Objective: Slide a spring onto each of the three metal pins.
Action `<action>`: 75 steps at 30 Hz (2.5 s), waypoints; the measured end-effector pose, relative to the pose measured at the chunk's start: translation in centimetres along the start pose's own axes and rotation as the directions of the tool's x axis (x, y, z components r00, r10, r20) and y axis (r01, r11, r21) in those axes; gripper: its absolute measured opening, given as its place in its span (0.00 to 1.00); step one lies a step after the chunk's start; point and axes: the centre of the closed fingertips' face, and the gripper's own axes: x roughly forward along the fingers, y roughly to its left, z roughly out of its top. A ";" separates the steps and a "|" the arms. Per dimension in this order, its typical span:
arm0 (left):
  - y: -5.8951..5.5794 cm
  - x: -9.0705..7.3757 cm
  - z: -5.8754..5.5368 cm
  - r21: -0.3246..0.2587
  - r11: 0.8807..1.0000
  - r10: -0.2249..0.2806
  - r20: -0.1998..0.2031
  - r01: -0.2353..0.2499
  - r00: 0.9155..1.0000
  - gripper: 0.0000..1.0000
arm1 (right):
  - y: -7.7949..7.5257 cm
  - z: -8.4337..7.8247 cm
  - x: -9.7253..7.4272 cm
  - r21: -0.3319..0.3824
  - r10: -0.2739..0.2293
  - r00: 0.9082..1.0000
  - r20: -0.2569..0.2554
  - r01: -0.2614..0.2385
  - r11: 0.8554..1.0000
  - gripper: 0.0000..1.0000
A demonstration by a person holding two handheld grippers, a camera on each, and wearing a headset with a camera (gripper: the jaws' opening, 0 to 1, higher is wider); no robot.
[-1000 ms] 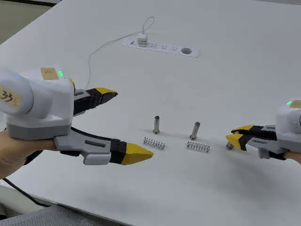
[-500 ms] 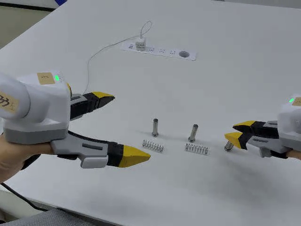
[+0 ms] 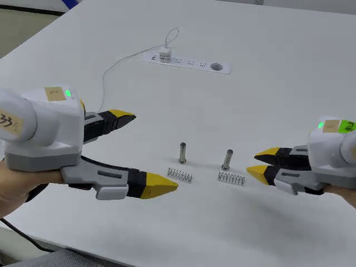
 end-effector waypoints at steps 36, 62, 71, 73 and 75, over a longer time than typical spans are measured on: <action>0.0 0.1 -0.7 0.002 1.000 -0.006 -0.024 0.007 1.000 0.96 | 1.0 -3.3 3.4 -0.028 0.101 0.978 -0.182 -0.107 0.994 0.11; -1.4 2.9 -0.5 0.079 0.996 -0.037 -0.055 0.041 0.998 0.78 | 3.2 4.8 -1.8 -0.138 0.155 0.988 -0.019 -0.156 0.978 0.10; -2.7 3.9 0.1 0.118 0.990 -0.075 -0.038 0.079 0.996 0.67 | 4.7 6.6 -3.1 -0.233 0.184 0.983 -0.015 -0.183 0.955 0.10; -2.9 4.0 0.1 0.125 0.989 -0.080 -0.040 0.085 0.996 0.64 | 5.1 6.7 -3.2 -0.253 0.189 0.982 -0.017 -0.187 0.949 0.10; -3.2 4.1 0.1 0.133 0.987 -0.086 -0.043 0.091 0.995 0.61 | 5.6 6.9 -3.3 -0.273 0.198 0.980 -0.021 -0.196 0.942 0.10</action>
